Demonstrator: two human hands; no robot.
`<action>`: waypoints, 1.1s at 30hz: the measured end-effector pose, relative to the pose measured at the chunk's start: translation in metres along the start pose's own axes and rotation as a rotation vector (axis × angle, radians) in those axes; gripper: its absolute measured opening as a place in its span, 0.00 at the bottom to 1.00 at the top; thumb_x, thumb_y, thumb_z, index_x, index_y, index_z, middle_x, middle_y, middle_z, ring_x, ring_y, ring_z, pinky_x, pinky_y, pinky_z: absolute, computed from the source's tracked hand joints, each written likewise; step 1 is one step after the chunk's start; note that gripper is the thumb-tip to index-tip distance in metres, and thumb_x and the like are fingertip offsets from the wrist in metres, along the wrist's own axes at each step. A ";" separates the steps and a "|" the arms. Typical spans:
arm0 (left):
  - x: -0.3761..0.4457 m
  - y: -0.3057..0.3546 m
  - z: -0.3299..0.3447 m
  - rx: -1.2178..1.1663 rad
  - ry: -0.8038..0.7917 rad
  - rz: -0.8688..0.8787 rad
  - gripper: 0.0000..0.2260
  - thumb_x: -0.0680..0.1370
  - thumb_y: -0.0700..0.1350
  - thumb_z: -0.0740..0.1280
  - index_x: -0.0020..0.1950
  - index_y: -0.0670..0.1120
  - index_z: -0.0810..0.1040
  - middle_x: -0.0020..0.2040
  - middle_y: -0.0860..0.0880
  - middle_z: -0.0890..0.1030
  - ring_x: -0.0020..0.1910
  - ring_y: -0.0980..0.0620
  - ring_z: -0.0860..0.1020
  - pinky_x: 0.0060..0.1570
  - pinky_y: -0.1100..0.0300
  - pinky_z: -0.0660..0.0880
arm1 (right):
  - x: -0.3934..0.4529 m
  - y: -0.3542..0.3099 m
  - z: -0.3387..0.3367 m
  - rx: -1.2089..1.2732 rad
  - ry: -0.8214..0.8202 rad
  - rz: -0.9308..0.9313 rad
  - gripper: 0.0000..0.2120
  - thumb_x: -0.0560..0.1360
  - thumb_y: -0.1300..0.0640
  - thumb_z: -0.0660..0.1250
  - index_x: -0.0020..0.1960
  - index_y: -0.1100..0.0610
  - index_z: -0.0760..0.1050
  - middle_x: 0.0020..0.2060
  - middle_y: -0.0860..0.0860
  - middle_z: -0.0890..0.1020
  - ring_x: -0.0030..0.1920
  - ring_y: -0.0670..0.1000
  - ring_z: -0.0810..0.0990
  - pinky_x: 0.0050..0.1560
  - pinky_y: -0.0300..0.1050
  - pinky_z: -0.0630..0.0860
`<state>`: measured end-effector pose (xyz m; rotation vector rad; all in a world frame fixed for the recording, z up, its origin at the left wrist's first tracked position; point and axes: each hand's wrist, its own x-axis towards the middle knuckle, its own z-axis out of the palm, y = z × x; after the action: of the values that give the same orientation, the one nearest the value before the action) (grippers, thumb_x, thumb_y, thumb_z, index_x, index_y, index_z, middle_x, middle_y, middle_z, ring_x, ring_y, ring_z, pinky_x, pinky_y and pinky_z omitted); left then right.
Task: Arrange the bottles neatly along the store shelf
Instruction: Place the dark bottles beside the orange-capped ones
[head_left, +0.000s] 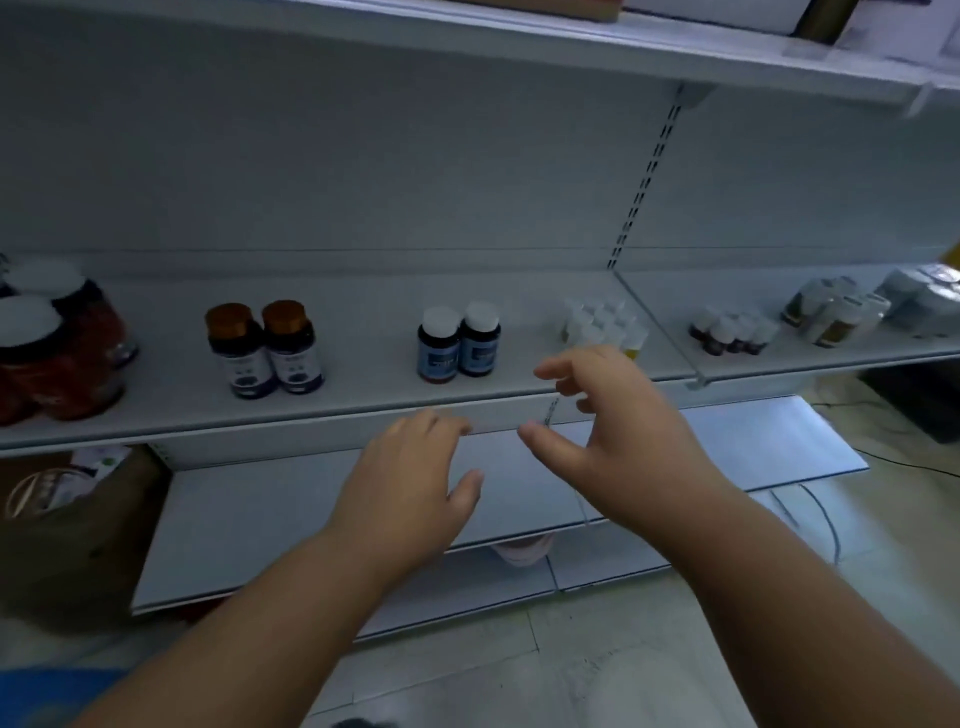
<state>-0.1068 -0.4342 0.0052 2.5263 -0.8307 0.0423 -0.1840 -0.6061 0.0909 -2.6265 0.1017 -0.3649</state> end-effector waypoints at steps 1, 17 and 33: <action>0.006 -0.005 0.000 0.013 0.007 -0.014 0.21 0.79 0.57 0.63 0.71 0.53 0.68 0.65 0.54 0.72 0.65 0.52 0.69 0.64 0.56 0.67 | 0.011 0.003 0.004 0.011 0.003 -0.016 0.21 0.72 0.46 0.70 0.63 0.47 0.72 0.53 0.40 0.71 0.56 0.40 0.71 0.57 0.39 0.71; 0.082 -0.088 0.044 0.327 -0.190 -0.104 0.48 0.70 0.73 0.30 0.81 0.43 0.43 0.81 0.42 0.44 0.80 0.44 0.44 0.76 0.50 0.36 | 0.167 0.021 0.084 -0.225 -0.172 -0.245 0.21 0.75 0.48 0.69 0.63 0.56 0.71 0.57 0.53 0.77 0.58 0.53 0.72 0.54 0.45 0.68; 0.082 -0.085 0.041 0.329 -0.225 -0.124 0.48 0.66 0.72 0.27 0.79 0.44 0.35 0.80 0.44 0.36 0.78 0.47 0.35 0.74 0.52 0.32 | 0.157 0.021 0.056 1.226 -0.059 0.260 0.10 0.68 0.58 0.65 0.49 0.52 0.77 0.47 0.53 0.81 0.46 0.53 0.80 0.44 0.47 0.78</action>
<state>0.0034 -0.4379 -0.0537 2.9288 -0.8046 -0.1610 -0.0178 -0.6207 0.0713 -1.3872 0.1388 -0.1601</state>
